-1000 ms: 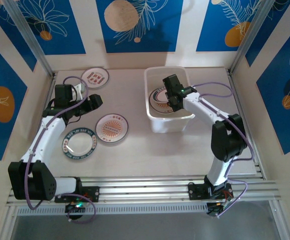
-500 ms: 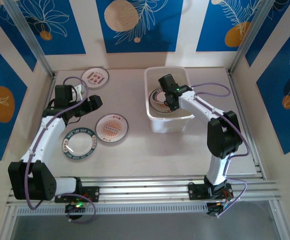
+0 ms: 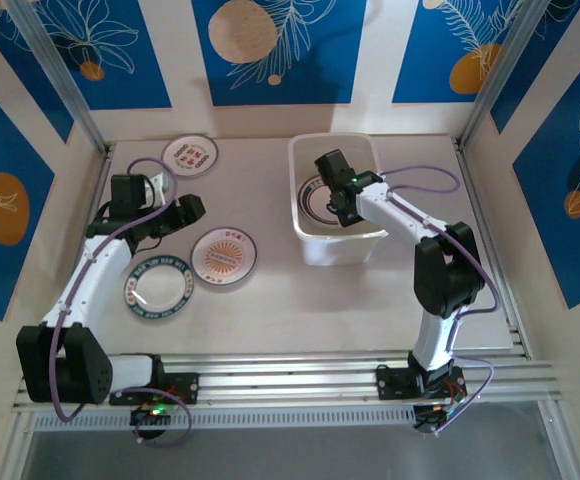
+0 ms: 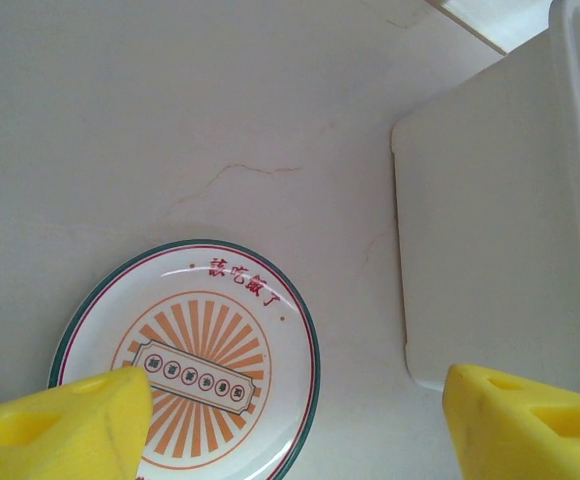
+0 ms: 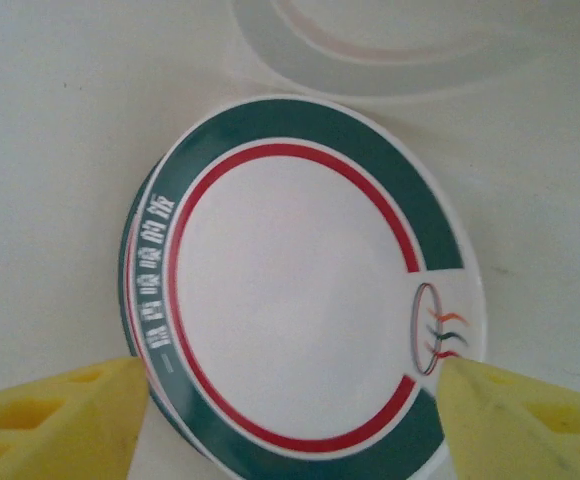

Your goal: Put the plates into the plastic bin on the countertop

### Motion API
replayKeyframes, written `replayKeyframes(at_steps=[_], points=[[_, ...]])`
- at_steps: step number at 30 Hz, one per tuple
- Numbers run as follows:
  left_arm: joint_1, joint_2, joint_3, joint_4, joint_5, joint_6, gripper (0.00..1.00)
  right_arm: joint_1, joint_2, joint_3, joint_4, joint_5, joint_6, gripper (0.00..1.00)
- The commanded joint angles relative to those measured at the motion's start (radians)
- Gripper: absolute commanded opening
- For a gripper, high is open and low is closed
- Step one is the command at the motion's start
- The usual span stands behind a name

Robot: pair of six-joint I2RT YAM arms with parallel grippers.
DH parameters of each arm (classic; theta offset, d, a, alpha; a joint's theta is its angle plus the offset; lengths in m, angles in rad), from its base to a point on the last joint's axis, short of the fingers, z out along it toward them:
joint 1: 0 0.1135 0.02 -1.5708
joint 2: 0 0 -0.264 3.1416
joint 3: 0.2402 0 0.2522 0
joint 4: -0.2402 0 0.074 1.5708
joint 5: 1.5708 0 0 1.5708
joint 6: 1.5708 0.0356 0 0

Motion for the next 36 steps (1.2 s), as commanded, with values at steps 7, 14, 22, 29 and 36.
replayKeyframes(at_steps=[7, 14, 22, 29, 36], points=[[0.013, -0.026, -0.033, 0.046, 0.025, -0.035, 0.77, 0.01, -0.085, -0.039, 0.0, 0.027, -0.081, 0.89], [0.013, -0.042, 0.007, -0.084, -0.05, -0.048, 0.77, 0.021, -0.237, -0.115, 0.131, 0.016, -0.3, 0.89], [0.005, -0.102, -0.114, -0.129, -0.078, -0.09, 0.76, 0.024, -0.463, -0.296, 0.255, -0.105, -0.517, 0.87], [-0.017, -0.174, -0.187, -0.142, -0.087, -0.123, 0.76, 0.051, -0.593, -0.402, 0.252, -0.155, -0.618, 0.86], [-0.028, -0.316, -0.304, -0.115, -0.097, -0.192, 0.76, 0.086, -0.667, -0.487, 0.274, -0.171, -0.665, 0.84]])
